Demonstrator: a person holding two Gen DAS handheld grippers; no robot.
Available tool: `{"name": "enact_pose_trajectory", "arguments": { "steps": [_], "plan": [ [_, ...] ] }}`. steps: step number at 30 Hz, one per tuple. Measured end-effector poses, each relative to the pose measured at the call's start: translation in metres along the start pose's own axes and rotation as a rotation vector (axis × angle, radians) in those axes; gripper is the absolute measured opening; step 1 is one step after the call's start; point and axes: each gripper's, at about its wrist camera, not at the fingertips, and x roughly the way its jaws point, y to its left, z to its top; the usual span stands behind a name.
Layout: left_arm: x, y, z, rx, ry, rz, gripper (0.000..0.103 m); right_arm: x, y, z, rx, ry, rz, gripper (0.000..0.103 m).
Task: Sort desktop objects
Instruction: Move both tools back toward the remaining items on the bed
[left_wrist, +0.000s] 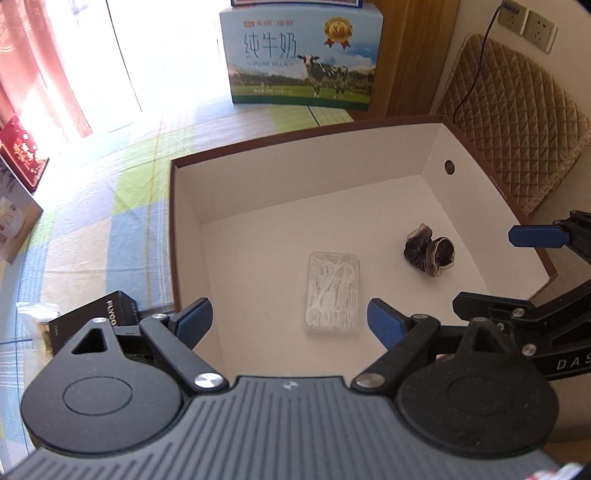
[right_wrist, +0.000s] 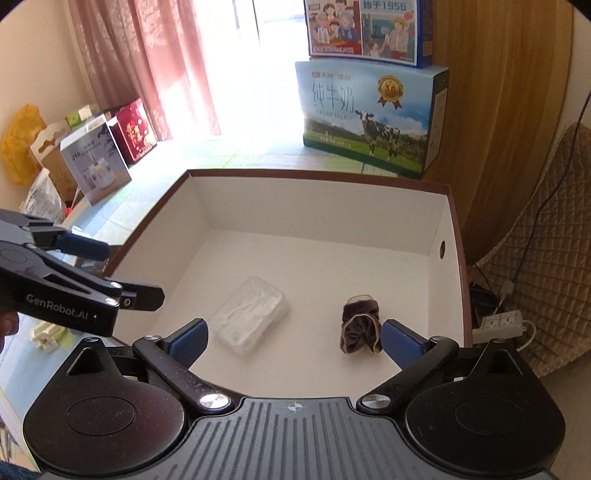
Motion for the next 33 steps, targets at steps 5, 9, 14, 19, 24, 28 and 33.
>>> {"name": "enact_pose_trajectory", "arguments": {
  "steps": [5,9,14,19,24,28,33],
  "plan": [
    [-0.018,0.008,-0.011,-0.003,-0.028,-0.004,0.089,-0.011,0.012,-0.005,0.03,-0.034,-0.027,0.101],
    [-0.031,0.018,-0.023,-0.006,-0.045,-0.022,0.092,-0.02,0.023,-0.012,0.053,-0.061,-0.034,0.101],
    [-0.048,0.036,-0.045,0.01,-0.074,-0.007,0.092,-0.029,0.04,-0.025,0.082,-0.086,-0.033,0.101],
    [-0.064,0.062,-0.065,0.001,-0.084,-0.007,0.092,-0.034,0.061,-0.036,0.091,-0.097,-0.046,0.101],
    [-0.076,0.084,-0.087,0.003,-0.09,-0.003,0.092,-0.037,0.082,-0.044,0.114,-0.102,-0.046,0.101],
    [-0.082,0.1,-0.104,0.002,-0.09,-0.008,0.092,-0.036,0.103,-0.051,0.11,-0.095,-0.03,0.101],
    [-0.091,0.12,-0.124,0.003,-0.098,-0.006,0.092,-0.027,0.132,-0.062,0.118,-0.07,0.02,0.101]
  ]
}}
